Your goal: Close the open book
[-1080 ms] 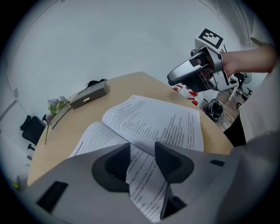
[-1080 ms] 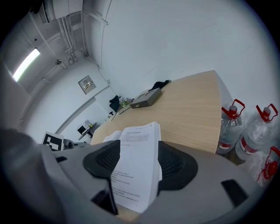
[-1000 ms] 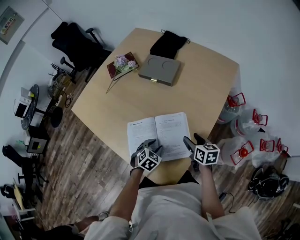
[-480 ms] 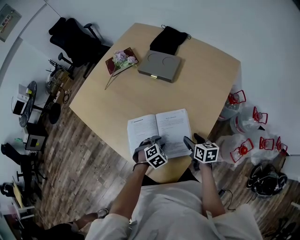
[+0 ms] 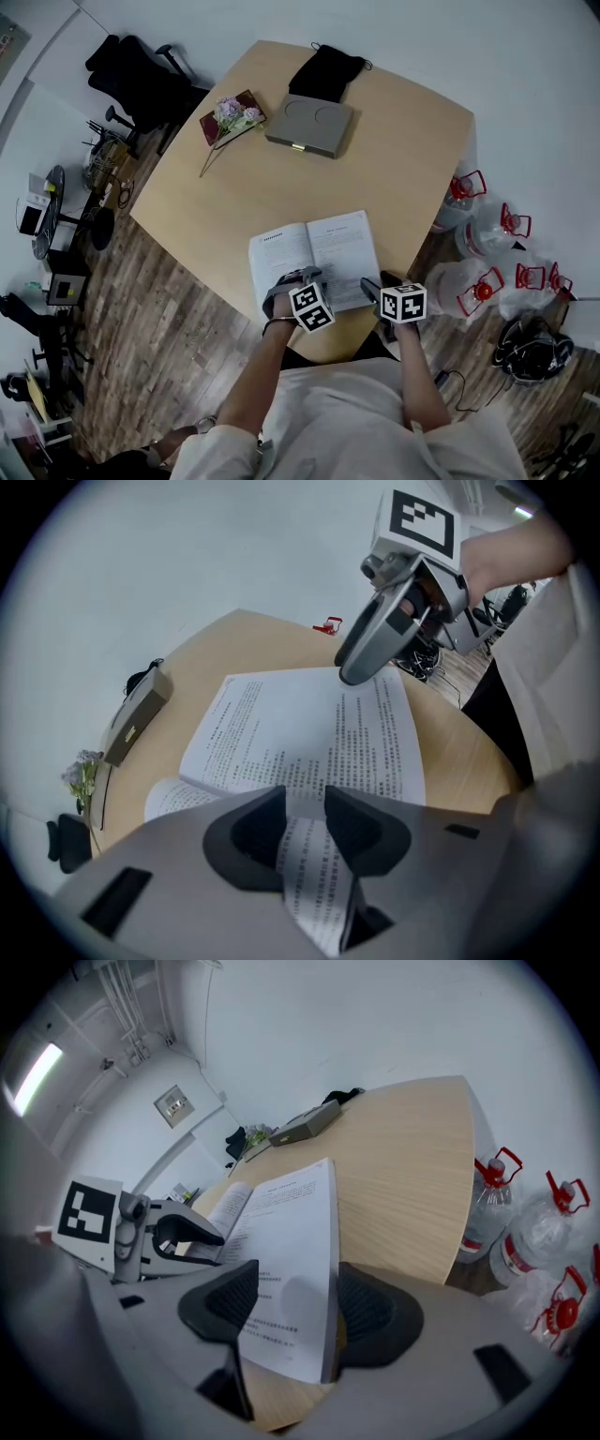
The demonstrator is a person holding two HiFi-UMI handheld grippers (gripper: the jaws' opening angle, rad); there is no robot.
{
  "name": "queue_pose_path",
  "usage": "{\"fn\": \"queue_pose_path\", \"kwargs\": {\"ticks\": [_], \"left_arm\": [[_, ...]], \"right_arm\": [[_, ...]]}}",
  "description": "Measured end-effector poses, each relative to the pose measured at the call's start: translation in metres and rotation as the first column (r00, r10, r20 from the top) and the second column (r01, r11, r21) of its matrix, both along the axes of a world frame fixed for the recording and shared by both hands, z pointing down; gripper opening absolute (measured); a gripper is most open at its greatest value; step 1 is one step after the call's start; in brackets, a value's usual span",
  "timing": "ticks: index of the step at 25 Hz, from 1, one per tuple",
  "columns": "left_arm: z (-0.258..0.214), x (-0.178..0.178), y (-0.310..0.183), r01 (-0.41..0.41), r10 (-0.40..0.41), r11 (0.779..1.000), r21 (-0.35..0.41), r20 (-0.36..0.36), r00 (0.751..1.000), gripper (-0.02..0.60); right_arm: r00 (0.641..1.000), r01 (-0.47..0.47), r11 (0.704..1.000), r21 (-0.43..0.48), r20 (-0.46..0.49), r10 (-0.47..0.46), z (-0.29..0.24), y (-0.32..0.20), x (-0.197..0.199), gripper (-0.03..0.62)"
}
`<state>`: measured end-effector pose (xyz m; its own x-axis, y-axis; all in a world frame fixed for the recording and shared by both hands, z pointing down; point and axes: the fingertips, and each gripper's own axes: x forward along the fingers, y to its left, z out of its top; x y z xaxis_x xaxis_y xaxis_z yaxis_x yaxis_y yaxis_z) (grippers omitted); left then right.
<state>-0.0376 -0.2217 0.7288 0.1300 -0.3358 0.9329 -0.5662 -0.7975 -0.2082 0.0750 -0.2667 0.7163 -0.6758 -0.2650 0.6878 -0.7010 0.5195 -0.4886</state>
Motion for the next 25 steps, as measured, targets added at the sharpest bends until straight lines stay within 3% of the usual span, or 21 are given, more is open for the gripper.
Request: {"fn": "queue_pose_path", "kwargs": {"ticks": [5, 11, 15, 19, 23, 25], "left_arm": [[0.001, 0.002, -0.001, 0.008, -0.008, 1.0, 0.005, -0.015, 1.0, 0.14], [-0.002, 0.001, -0.002, 0.009, -0.009, 1.0, 0.012, -0.014, 1.0, 0.14], [-0.002, 0.002, -0.002, 0.009, -0.009, 1.0, 0.01, -0.016, 1.0, 0.14], [-0.002, 0.001, -0.002, 0.01, -0.01, 1.0, 0.015, -0.012, 1.0, 0.14], [-0.002, 0.0, -0.002, 0.01, -0.009, 1.0, 0.014, -0.016, 1.0, 0.14], [-0.003, 0.0, -0.002, 0.011, -0.01, 1.0, 0.016, -0.015, 1.0, 0.14]], "right_arm": [[0.999, 0.004, 1.0, -0.009, -0.049, -0.004, 0.002, -0.001, 0.0, 0.279], [0.991, -0.087, 0.991, -0.106, 0.097, 0.097, -0.003, -0.005, 0.003, 0.263], [0.987, -0.092, 0.99, -0.109, 0.118, 0.105, -0.005, -0.006, 0.003, 0.239], [0.971, -0.125, 0.982, -0.138, 0.185, 0.15, -0.01, -0.009, 0.005, 0.177], [0.971, -0.173, 0.975, -0.137, 0.141, 0.192, -0.002, -0.012, 0.013, 0.077], [0.97, -0.177, 0.974, -0.14, 0.14, 0.196, -0.004, -0.013, 0.013, 0.075]]}}
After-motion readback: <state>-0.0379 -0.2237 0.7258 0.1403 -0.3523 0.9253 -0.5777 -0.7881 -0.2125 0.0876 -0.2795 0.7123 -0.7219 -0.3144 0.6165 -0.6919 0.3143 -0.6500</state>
